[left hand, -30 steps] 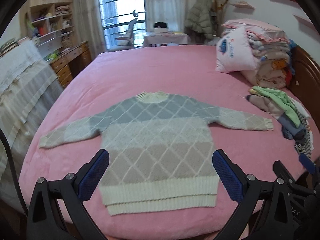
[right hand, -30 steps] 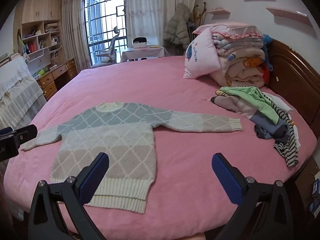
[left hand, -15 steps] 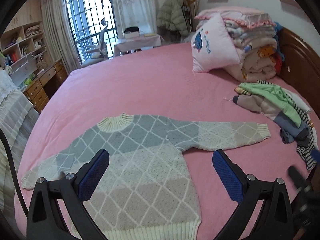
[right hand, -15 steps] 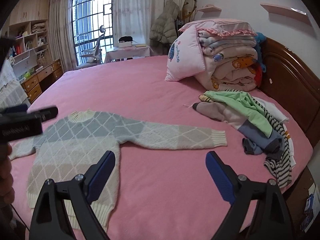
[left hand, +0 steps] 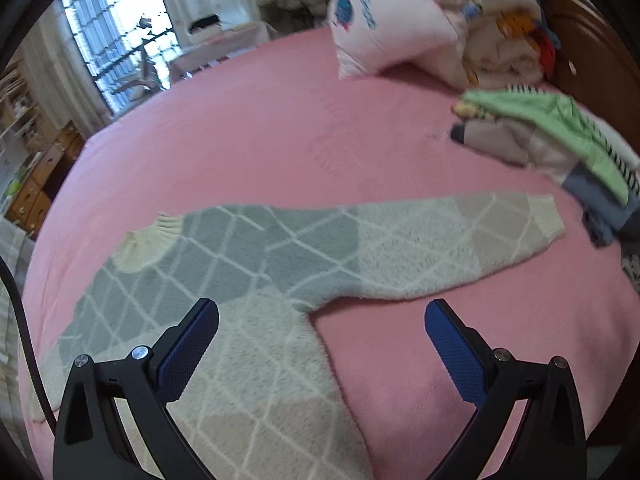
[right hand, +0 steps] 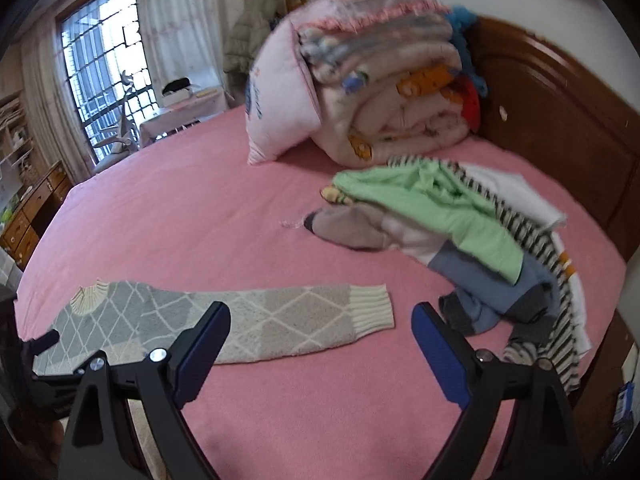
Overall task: Fold small clothes
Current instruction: 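Move the right tool to the sweater sleeve cuff and grasp it, then lift the sleeve with the right tool and lay it across the sweater body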
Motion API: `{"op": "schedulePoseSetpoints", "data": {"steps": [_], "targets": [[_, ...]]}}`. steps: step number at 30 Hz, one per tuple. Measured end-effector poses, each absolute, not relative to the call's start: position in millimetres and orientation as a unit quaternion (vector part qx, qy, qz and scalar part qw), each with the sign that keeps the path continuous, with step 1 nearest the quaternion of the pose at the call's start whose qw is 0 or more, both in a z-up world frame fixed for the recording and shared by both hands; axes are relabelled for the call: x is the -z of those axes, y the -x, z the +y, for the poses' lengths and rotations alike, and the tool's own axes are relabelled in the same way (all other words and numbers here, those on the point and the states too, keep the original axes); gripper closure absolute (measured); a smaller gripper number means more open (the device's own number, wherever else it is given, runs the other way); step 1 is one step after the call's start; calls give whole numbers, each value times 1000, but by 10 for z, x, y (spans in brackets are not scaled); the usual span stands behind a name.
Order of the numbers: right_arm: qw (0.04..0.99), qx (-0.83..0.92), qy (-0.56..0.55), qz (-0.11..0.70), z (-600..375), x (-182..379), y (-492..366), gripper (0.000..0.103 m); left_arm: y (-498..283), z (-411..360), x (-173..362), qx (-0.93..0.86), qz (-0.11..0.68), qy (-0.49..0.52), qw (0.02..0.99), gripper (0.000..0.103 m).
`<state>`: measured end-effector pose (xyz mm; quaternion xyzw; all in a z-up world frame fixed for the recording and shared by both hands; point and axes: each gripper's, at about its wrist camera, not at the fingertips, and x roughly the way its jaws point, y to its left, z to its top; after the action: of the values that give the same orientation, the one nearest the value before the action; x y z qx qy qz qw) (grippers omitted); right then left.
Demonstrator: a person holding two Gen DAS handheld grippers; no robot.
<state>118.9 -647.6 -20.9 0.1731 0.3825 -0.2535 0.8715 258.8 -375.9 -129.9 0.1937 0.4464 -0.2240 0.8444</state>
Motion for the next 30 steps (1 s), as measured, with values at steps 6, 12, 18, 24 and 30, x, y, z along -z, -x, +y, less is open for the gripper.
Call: {"op": "schedulePoseSetpoints", "data": {"steps": [6, 12, 18, 24, 30], "targets": [[817, 248, -272, 444, -6873, 1218, -1293, 24, -2789, -4041, 1991, 221, 455, -263, 822, 8], [770, 256, -350, 467, -7148, 1945, -1351, 33, -2915, -4236, 2343, 226, 455, -294, 809, 23], [752, 277, -390, 454, -7326, 2255, -1503, 33, -2971, -4340, 2565, 225, 481, -289, 796, 48], [759, 274, -394, 440, -7376, 2283, -1626, 91, -3003, -4346, 2645, 206, 479, -296, 801, 90], [820, 265, -315, 397, -7099, 1774, -1695, 94, -3073, -4115, 2422, 214, 488, -233, 814, 93]]}}
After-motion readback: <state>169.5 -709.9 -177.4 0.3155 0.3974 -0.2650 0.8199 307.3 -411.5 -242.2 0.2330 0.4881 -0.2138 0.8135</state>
